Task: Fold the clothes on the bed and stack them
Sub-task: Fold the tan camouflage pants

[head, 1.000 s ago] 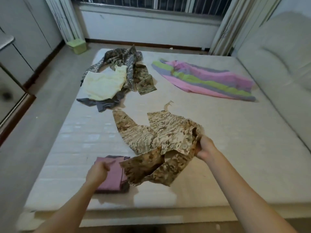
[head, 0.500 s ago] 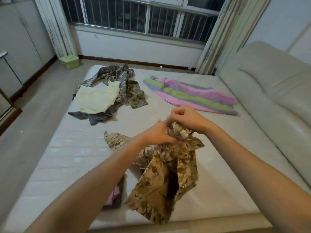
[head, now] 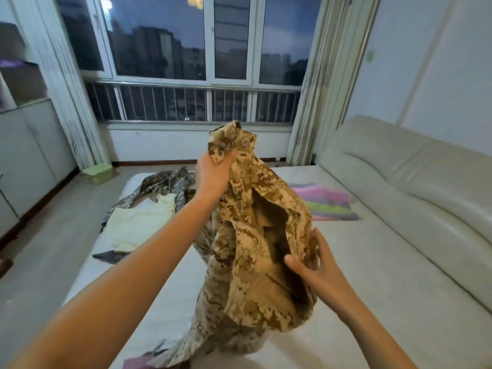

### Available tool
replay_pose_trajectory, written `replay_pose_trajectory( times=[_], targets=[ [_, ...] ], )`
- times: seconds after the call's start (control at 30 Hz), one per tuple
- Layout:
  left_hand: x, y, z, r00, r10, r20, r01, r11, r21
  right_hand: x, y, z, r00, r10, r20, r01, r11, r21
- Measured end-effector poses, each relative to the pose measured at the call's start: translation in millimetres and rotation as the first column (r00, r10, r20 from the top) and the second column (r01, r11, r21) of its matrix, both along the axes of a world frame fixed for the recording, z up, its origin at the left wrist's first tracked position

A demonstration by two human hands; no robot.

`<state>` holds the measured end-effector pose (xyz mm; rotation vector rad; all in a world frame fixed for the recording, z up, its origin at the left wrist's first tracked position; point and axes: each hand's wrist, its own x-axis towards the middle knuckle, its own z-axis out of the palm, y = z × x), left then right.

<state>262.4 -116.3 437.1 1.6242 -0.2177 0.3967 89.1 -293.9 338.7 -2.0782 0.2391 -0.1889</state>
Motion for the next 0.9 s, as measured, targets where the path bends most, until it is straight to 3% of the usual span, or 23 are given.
replay_pose_trajectory(
  times=[0.1,0.2,0.23,0.3,0.4,0.5,0.57,0.73,0.9],
  targets=[
    [-6,-4,14,1.0,0.007,0.018,-0.007,0.999,-0.031,16,6,-19,0.986,-0.032,0.163,0.061,0.982,-0.176],
    [-12,3,24,1.0,-0.028,0.014,0.028,0.999,-0.02,40,-22,-19,0.967,-0.254,-0.034,0.233,0.926,-0.297],
    [-12,8,27,0.999,-0.032,0.018,0.032,0.999,0.004,45,-35,-12,0.948,-0.313,-0.06,0.295,0.934,-0.203],
    [-12,26,32,0.999,-0.032,0.028,0.03,0.998,0.06,53,-59,16,0.942,-0.332,-0.047,0.333,0.915,0.227],
    [-11,58,44,1.0,-0.005,0.027,0.001,0.991,0.136,62,-83,81,0.949,-0.314,0.033,0.2,0.677,0.708],
    [-20,82,63,0.999,-0.012,0.037,0.007,0.989,0.148,59,-84,142,0.95,-0.288,0.125,0.015,0.439,0.898],
    [-32,92,76,0.997,-0.02,0.074,0.009,0.989,0.151,48,-77,169,0.93,-0.315,0.19,-0.075,0.343,0.936],
    [-63,101,98,0.988,-0.018,0.155,-0.004,0.99,0.14,12,-69,211,0.83,-0.248,0.499,-0.356,0.454,0.817],
    [-45,84,90,0.994,0.023,0.107,-0.036,0.991,0.127,43,-77,226,0.861,-0.336,0.381,-0.121,0.592,0.797]
  ],
)
